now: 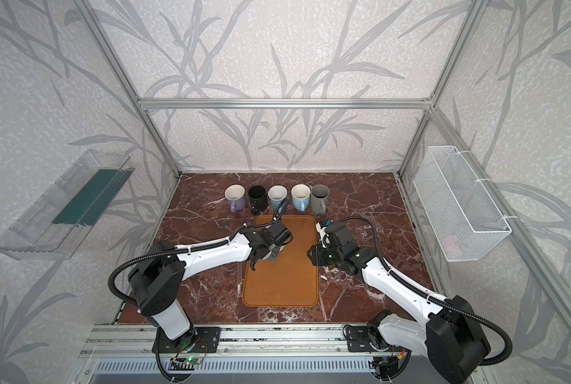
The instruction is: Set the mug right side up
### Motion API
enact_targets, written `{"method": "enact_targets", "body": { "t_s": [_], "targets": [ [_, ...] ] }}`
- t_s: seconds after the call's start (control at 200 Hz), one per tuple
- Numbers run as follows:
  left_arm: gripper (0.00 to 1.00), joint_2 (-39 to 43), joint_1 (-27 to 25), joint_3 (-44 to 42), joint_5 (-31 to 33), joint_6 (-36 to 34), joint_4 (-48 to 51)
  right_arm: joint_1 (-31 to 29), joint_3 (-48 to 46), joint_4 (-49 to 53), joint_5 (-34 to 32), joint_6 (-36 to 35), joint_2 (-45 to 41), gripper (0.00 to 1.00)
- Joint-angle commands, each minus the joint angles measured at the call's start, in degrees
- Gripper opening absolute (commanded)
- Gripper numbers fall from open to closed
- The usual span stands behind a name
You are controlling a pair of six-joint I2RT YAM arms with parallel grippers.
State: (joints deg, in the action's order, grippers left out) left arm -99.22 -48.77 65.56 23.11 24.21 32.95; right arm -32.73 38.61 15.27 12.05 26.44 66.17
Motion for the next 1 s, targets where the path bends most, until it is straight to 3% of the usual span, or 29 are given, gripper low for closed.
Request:
{"method": "enact_targets", "body": {
  "t_s": [0.0,0.225,0.52,0.855,0.995],
  "targets": [
    [0.05,-0.5,-0.2,1.6,1.9,0.6,1.7,-0.2,-0.9,0.3,-0.2,0.3,-1.5,0.48],
    [0.0,2.2,-0.2,3.9,1.5,-2.9,3.6,-0.5,-4.6,-5.8,2.8,3.5,-1.8,0.48],
    [0.0,7.6,0.0,4.8,-5.8,-6.4,1.7,-4.2,-12.6,-22.0,4.3,9.7,-2.9,0.48],
    [0.0,11.0,0.2,2.3,-6.9,-5.1,-2.0,-5.5,-14.4,-26.2,4.5,12.9,-4.6,0.48],
    [0.0,12.1,1.3,0.0,-5.6,-0.7,-4.7,-5.9,-15.7,-28.5,4.5,16.2,-5.5,0.48]
  ]
}}
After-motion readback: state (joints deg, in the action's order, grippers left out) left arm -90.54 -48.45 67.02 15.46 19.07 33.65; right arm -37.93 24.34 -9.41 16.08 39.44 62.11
